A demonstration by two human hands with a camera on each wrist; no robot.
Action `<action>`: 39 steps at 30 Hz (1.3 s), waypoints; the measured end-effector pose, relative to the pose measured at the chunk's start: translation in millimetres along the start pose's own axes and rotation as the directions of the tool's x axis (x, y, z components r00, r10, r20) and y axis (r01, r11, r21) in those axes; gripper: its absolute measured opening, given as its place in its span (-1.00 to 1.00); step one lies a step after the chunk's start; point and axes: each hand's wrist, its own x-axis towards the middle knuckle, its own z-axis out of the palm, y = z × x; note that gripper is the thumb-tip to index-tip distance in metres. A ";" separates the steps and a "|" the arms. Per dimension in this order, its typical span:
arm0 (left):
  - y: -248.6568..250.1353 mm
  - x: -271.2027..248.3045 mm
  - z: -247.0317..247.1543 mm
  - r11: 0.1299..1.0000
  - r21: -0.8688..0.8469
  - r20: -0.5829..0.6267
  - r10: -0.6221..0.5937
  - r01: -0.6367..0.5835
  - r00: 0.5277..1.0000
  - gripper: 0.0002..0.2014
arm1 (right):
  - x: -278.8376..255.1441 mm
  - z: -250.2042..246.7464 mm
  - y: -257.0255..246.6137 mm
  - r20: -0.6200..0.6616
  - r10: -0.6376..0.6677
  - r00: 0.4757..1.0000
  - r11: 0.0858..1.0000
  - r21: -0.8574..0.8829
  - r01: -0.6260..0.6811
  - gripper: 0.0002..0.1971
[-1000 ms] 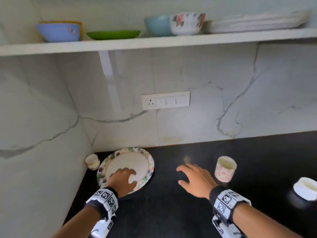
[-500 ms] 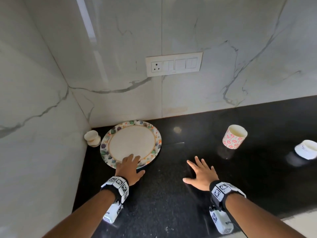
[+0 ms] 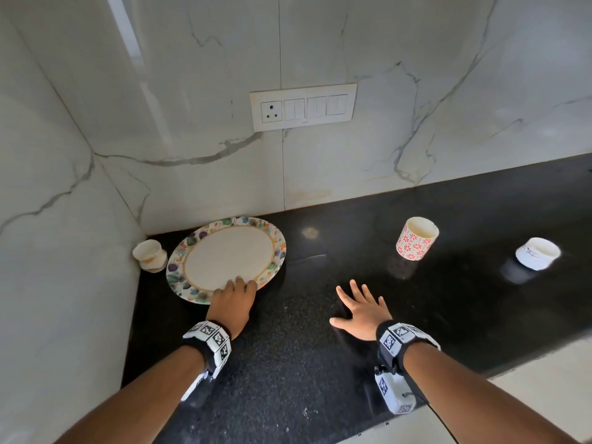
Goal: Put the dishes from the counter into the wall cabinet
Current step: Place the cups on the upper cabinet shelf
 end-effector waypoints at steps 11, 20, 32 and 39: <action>-20.3 4.8 -94.8 0.982 -0.187 -0.460 -0.116 0.032 0.880 -0.72 | -8.1 -3.8 1.3 0.041 -0.034 0.999 0.999 0.011 0.034 -0.15; 25.3 -4.1 -186.6 0.893 -0.396 -0.659 -0.115 -0.213 0.743 -0.83 | -36.3 -52.9 45.7 -0.077 -0.147 0.986 0.975 0.159 0.158 -0.33; 114.0 -14.2 -403.0 0.713 -0.252 -0.907 0.063 -0.654 0.417 -0.83 | -107.9 -164.8 153.1 -0.400 -0.140 0.906 0.934 0.249 0.255 -0.61; 160.4 -16.9 -515.7 0.646 -0.103 -0.975 0.085 -0.756 0.206 -0.84 | -140.5 -262.3 208.3 -0.693 -0.179 0.698 0.870 0.219 0.441 -0.85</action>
